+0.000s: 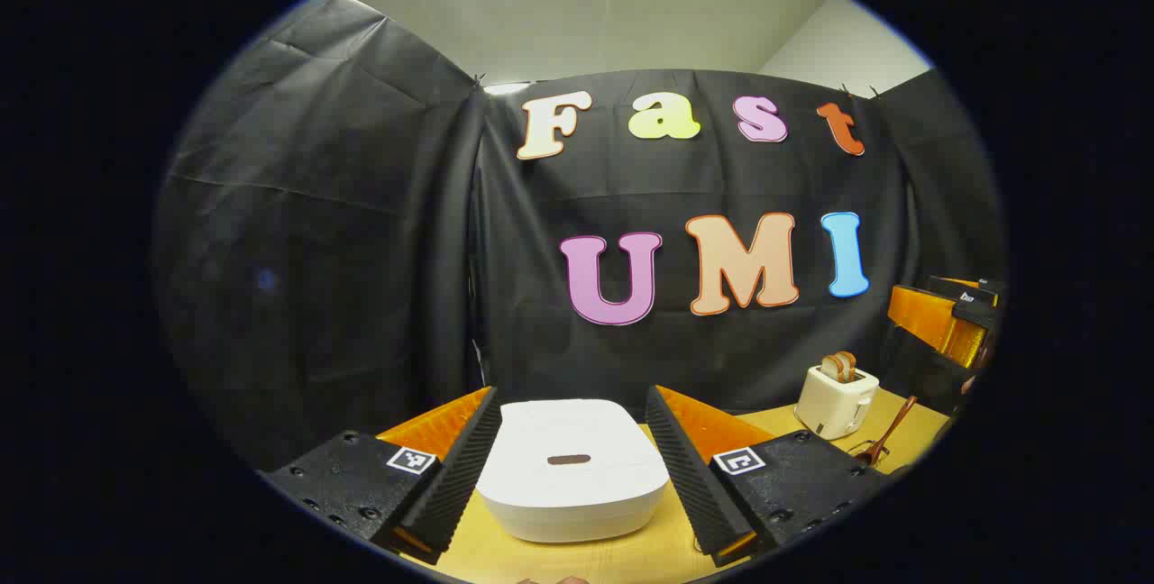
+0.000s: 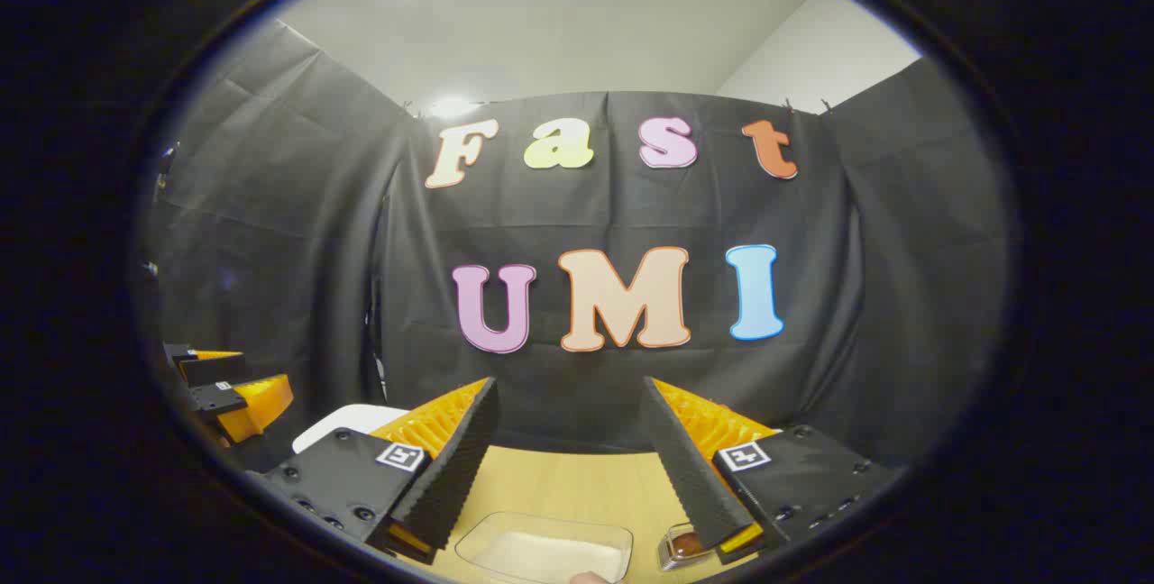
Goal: Close the left gripper, press the button to open the rice cooker; take a wooden spoon from the chopstick holder with the right hand, scoop a spoonful of rice and pour it into the rice cooker, then put the wooden spoon back into the chopstick holder.
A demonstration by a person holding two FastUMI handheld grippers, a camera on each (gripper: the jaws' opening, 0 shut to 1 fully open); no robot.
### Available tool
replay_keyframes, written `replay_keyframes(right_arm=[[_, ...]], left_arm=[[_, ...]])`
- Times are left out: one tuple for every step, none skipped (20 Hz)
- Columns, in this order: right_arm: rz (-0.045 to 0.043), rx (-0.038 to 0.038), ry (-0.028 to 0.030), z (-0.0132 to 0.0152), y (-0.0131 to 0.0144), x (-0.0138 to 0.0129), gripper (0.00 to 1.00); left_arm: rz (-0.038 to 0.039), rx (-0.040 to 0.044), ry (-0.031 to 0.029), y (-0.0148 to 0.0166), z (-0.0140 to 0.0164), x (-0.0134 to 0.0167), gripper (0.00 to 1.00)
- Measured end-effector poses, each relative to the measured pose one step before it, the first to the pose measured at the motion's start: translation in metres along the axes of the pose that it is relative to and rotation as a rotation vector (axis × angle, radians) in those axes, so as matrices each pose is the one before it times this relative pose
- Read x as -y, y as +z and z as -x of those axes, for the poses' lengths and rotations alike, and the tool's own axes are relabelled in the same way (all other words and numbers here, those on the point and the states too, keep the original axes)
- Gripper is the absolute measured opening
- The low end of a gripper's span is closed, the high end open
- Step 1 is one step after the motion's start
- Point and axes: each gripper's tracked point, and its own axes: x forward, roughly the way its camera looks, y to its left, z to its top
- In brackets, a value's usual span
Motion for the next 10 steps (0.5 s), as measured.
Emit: replay_keyframes(right_arm=[[-0.00220, -0.00303, -0.00178, -0.00100, 0.00073, 0.00241, 0.98], [-0.00117, -0.00114, 0.00109, -0.00160, -0.00123, 0.00219, 0.98], [0.00204, -0.00166, 0.00043, -0.00130, 0.00006, 0.00084, 0.98], [0.00342, -0.00358, 0.00201, -0.00150, -0.00159, 0.00022, 0.98], [0.00084, -0.00369, 0.00297, -0.00153, -0.00238, 0.00021, 0.98], [-0.00103, -0.00461, 0.00369, -0.00109, -0.00129, -0.00006, 0.98], [-0.00105, -0.00449, 0.00280, -0.00146, -0.00167, 0.00010, 0.98], [0.00008, -0.00218, 0.00009, -0.00004, -0.00089, 0.00105, 0.98], [-0.00083, -0.00087, -0.00032, -0.00109, 0.00091, 0.00099, 0.98], [-0.00296, 0.00020, 0.00127, -0.00056, -0.00082, 0.00000, 0.98]], left_arm=[[0.00134, -0.00308, -0.00045, -0.00053, -0.00179, 0.00262, 0.95], [-0.00091, -0.00330, 0.00093, -0.00143, -0.00104, 0.00163, 0.95], [-0.00239, -0.00115, 0.00251, -0.00102, -0.00099, 0.00136, 0.95], [-0.00040, 0.00116, 0.00219, 0.00125, -0.00054, 0.00055, 0.95], [-0.00071, 0.00046, 0.00125, -0.00092, 0.00012, 0.00124, 0.95], [-0.00160, 0.00123, 0.00177, 0.00026, 0.00076, 0.00045, 0.95], [-0.00212, 0.00056, -0.00293, 0.00055, -0.00046, 0.00183, 0.95], [-0.00121, 0.00227, -0.00032, 0.00020, 0.00145, 0.00027, 0.95], [-0.00114, 0.00383, 0.00105, 0.00056, -0.00089, 0.00106, 0.95], [-0.00107, 0.00288, 0.00180, 0.00117, -0.00075, 0.00045, 0.95]])
